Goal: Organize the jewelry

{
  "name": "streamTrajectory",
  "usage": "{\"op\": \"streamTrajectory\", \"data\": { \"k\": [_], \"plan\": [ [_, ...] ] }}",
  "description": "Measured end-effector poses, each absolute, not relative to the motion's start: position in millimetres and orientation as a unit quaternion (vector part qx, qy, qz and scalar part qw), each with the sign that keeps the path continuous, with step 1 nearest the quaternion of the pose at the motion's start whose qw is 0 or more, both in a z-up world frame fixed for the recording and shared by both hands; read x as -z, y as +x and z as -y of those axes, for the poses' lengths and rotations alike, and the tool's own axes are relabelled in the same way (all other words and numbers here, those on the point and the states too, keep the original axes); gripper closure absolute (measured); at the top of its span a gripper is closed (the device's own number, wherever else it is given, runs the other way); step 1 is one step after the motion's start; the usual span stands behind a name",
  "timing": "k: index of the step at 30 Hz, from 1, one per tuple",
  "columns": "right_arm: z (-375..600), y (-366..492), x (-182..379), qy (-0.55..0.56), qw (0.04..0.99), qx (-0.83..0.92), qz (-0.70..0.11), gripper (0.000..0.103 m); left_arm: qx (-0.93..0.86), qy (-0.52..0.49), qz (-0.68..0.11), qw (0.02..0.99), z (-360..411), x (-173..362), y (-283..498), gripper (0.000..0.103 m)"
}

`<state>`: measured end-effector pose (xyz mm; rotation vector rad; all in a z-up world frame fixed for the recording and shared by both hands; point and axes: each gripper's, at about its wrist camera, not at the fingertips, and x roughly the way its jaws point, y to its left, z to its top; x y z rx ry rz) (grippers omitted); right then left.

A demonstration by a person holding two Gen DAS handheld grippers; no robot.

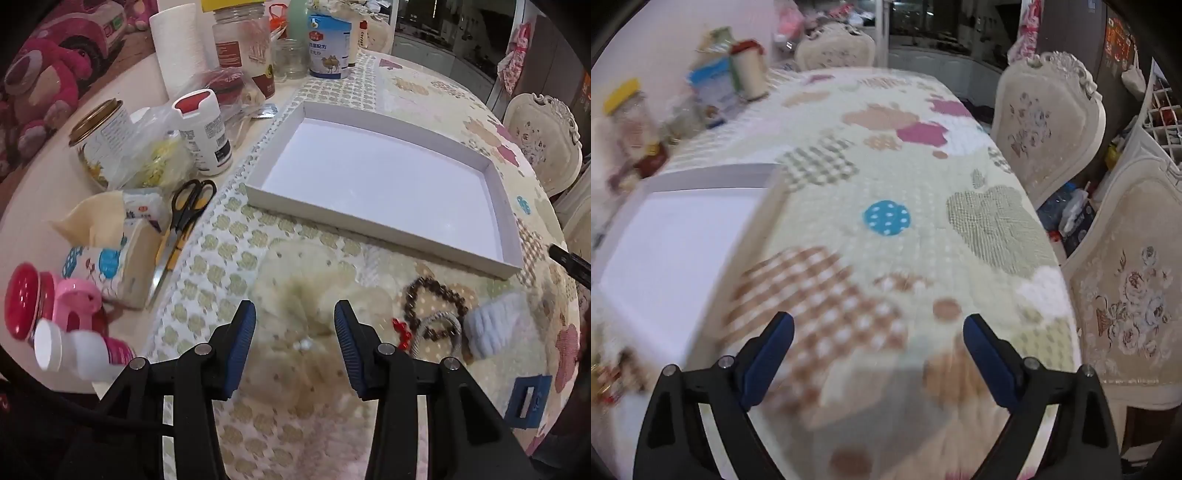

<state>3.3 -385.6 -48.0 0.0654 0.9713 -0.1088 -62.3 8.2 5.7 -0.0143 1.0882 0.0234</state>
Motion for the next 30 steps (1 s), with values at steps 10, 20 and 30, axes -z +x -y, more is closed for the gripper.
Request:
{"op": "streamTrajectory", "data": {
  "k": [10,20,30],
  "plan": [
    [342,-103,-3,0.039,0.893,0.017,-0.447,0.007,0.013,-0.011,-0.517,0.856,30,-18,-96,0.061],
    [303,-150,-34,0.021,0.91,-0.015,-0.414,0.007,0.014,0.002,-0.483,0.876,42,-35,-133,0.066],
    [286,-171,-45,0.016,0.912,-0.043,-0.407,0.007,0.01,0.006,-0.475,0.88,49,-32,-176,0.066]
  ]
}}
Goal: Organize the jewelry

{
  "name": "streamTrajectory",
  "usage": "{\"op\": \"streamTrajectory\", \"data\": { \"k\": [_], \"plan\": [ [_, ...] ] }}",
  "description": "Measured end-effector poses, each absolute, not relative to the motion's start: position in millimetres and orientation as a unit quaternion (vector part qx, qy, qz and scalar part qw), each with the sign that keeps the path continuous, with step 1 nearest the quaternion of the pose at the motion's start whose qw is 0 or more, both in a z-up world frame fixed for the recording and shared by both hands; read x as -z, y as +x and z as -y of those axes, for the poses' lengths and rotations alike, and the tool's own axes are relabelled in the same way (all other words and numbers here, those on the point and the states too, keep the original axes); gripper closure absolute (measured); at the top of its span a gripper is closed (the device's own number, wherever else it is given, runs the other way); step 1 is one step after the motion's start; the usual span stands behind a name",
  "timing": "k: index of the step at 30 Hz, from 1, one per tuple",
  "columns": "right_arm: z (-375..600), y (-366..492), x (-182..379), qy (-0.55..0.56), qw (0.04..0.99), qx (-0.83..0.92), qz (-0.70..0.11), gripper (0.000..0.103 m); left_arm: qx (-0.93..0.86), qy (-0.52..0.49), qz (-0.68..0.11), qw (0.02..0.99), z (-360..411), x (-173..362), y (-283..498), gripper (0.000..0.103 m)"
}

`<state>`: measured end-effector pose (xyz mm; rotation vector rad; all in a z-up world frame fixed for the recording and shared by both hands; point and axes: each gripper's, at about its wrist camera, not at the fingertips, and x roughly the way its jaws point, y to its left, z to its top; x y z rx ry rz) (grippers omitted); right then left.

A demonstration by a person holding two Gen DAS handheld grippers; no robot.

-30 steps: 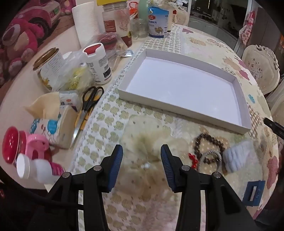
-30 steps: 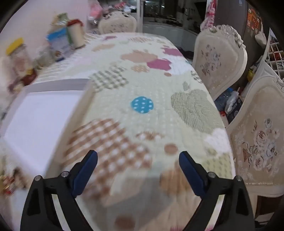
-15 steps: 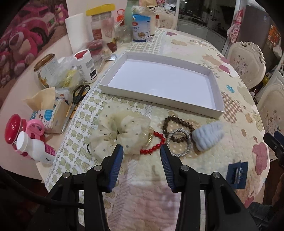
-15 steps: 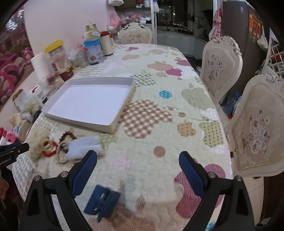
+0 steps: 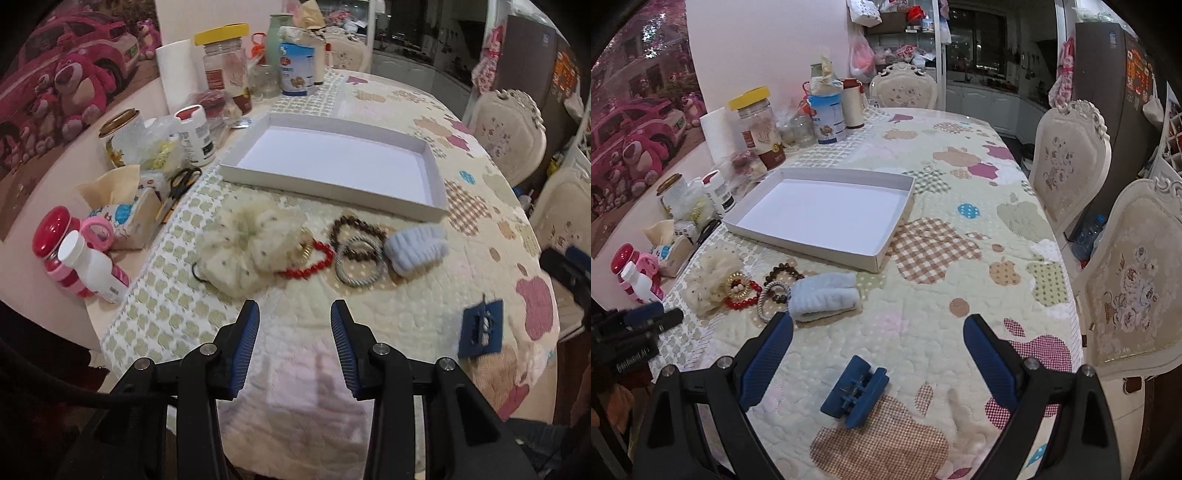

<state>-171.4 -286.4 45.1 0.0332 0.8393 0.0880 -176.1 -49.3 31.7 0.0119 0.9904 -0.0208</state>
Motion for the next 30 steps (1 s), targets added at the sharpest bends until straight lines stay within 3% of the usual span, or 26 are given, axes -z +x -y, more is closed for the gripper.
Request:
{"op": "streamTrajectory", "data": {
  "k": [6,15,30],
  "plan": [
    [286,-176,-51,0.015,0.915,-0.044,-0.4,0.007,0.023,0.046,-0.459,0.887,65,-38,-193,0.066],
    [289,-176,-48,0.026,0.914,-0.043,-0.402,0.007,0.036,-0.018,-0.448,0.893,46,-43,-192,0.065],
    [286,-169,-42,0.038,0.912,-0.049,-0.405,0.007,0.015,0.011,-0.431,0.902,44,-55,-178,0.065]
  ]
}}
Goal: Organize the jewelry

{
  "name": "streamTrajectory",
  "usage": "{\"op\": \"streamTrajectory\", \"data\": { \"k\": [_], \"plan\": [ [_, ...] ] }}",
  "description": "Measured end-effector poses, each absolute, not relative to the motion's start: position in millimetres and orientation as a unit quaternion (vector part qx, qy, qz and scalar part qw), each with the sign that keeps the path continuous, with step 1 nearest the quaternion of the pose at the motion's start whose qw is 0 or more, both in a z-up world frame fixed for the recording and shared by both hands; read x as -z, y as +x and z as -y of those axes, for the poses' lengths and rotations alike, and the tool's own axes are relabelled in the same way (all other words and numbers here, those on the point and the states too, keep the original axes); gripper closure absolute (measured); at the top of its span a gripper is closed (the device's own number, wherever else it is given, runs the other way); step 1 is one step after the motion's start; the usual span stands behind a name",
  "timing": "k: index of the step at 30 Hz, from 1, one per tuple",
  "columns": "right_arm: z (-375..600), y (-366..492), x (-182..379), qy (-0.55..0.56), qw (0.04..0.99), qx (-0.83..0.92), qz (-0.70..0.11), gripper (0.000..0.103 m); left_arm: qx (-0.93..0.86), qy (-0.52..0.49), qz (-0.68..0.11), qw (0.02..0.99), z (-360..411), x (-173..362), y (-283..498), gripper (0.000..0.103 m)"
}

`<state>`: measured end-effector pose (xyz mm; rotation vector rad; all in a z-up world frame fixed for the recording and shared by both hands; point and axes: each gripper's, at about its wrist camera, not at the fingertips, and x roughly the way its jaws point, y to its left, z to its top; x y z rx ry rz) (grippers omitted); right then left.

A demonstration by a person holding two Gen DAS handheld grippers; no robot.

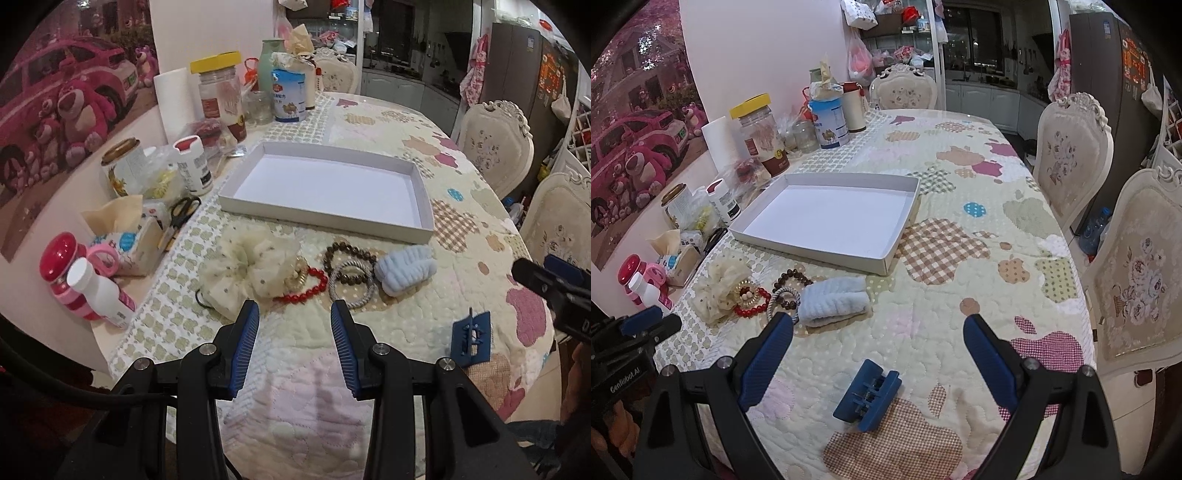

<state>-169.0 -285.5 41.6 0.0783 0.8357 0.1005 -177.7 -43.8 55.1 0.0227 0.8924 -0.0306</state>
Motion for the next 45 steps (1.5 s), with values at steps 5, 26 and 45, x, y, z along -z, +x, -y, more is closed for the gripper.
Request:
{"op": "streamTrajectory", "data": {
  "k": [5,26,45],
  "plan": [
    [283,-170,-50,0.036,0.915,-0.051,-0.399,0.007,0.005,-0.005,-0.432,0.902,33,-61,-170,0.065],
    [254,-166,-57,0.028,0.915,-0.058,-0.399,0.007,-0.024,-0.006,-0.434,0.901,14,-61,-163,0.065],
    [242,-163,-47,0.01,0.906,-0.07,-0.417,0.007,-0.025,-0.061,-0.46,0.886,-29,-51,-160,0.065]
  ]
}}
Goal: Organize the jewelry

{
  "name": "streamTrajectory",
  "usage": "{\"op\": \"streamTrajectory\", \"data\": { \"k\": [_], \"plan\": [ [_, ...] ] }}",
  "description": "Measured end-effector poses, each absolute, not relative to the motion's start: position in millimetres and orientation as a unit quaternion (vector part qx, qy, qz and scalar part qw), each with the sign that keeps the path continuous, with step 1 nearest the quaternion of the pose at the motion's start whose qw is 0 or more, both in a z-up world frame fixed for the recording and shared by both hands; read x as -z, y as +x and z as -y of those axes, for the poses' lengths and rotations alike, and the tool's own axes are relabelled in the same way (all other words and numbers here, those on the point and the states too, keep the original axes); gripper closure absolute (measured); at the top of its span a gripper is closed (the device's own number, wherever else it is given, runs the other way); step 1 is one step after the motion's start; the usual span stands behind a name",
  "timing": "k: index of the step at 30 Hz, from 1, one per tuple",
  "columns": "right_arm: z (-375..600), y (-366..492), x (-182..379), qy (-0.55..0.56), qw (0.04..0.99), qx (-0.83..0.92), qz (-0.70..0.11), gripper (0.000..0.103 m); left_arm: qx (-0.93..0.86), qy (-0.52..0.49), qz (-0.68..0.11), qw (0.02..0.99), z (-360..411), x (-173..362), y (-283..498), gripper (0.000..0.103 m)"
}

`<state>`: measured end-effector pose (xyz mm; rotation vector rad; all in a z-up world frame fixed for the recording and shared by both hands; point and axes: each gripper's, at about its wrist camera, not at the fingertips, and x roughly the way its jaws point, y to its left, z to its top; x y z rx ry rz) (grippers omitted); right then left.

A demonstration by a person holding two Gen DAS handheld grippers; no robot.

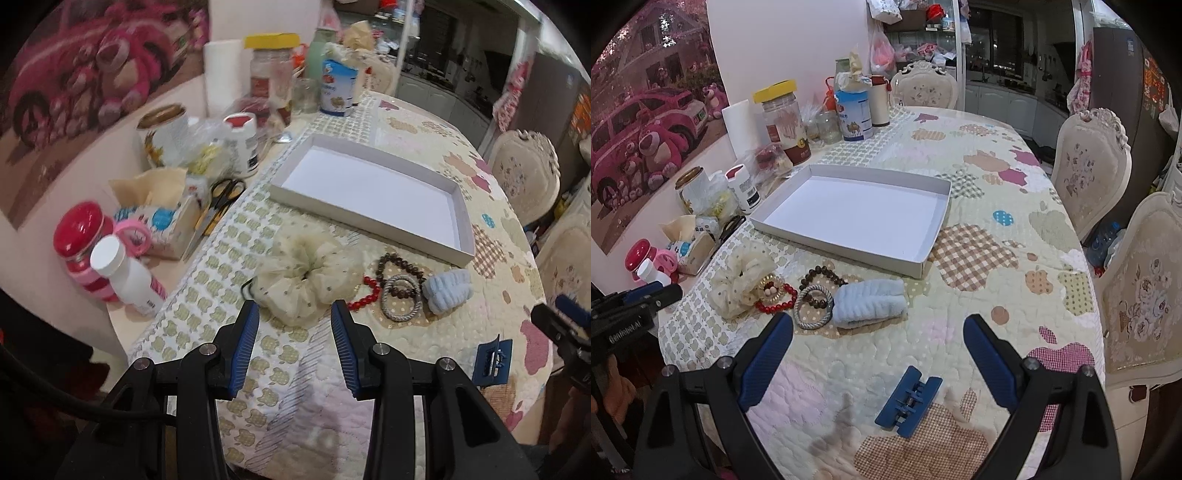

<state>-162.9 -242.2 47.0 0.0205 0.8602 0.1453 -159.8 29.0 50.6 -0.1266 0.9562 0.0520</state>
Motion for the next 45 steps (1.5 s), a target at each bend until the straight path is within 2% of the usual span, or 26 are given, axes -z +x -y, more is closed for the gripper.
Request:
{"op": "streamTrajectory", "data": {
  "k": [9,14,24,32,33,34,36,37,38,40,45],
  "plan": [
    [243,-149,-25,0.022,0.896,-0.08,-0.437,0.007,-0.013,-0.109,-0.484,0.868,-61,-36,-156,0.065],
    [240,-134,-10,0.037,0.888,-0.094,-0.449,0.007,0.007,-0.128,-0.499,0.857,-60,-26,-139,0.059],
    [233,-89,16,0.031,0.874,-0.075,-0.479,0.007,0.026,-0.127,-0.53,0.838,-62,6,-81,0.058],
    [231,-53,56,0.053,0.843,-0.057,-0.533,0.008,0.03,-0.1,-0.563,0.82,-56,38,-50,0.058],
    [232,-51,62,0.058,0.839,-0.06,-0.538,0.017,0.03,-0.101,-0.566,0.817,-56,41,-48,0.059],
    [233,-49,67,0.073,0.834,-0.069,-0.542,0.033,0.03,-0.101,-0.568,0.816,-57,43,-46,0.067],
    [237,-49,72,0.105,0.832,-0.078,-0.538,0.04,0.033,-0.1,-0.573,0.812,-57,46,-44,0.081],
    [238,-51,71,0.106,0.837,-0.075,-0.532,0.055,0.032,-0.098,-0.574,0.813,-57,45,-44,0.085],
    [238,-52,69,0.101,0.84,-0.077,-0.527,0.061,0.033,-0.1,-0.572,0.814,-58,43,-44,0.088],
    [237,-55,60,0.092,0.846,-0.086,-0.519,0.081,0.039,-0.104,-0.565,0.818,-58,34,-45,0.093],
    [244,-63,32,0.099,0.859,-0.11,-0.491,0.082,0.054,-0.118,-0.536,0.834,-62,-4,-52,0.094]
  ]
}}
